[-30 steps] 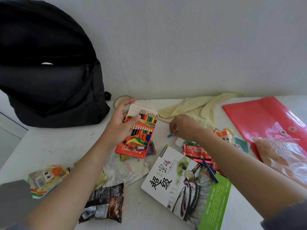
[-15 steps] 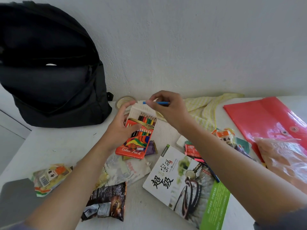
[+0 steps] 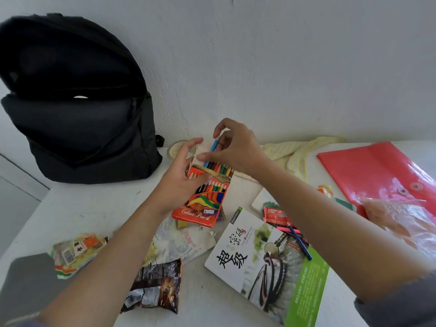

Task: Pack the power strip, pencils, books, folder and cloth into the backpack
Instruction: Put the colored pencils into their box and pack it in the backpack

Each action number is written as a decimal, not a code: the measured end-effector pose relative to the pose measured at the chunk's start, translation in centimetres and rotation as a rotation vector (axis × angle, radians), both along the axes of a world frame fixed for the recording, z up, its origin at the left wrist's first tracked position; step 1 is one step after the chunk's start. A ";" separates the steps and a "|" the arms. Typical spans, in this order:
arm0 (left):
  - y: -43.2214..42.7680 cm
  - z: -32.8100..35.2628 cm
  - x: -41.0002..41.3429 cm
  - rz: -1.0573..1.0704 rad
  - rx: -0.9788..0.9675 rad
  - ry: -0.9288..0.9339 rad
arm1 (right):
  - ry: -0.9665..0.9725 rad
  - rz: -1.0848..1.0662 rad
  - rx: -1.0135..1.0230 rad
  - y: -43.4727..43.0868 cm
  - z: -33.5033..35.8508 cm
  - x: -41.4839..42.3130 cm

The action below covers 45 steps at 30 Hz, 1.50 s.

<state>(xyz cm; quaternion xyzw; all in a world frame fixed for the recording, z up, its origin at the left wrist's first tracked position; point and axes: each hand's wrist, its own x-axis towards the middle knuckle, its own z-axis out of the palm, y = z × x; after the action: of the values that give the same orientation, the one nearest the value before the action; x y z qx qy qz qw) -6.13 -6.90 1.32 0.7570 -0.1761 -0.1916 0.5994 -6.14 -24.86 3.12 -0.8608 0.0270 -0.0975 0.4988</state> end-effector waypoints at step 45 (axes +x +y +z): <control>-4.9 -2.9 -6.3 0.043 -0.068 0.150 | 0.492 -0.040 -0.696 -12.1 -7.9 -12.3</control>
<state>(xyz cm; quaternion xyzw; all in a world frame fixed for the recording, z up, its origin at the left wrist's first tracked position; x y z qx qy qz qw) -12.45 -11.83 -1.53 0.7233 -0.1205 -0.2287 0.6403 -18.39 -36.92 -4.81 -0.9747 0.1273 0.0979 0.1552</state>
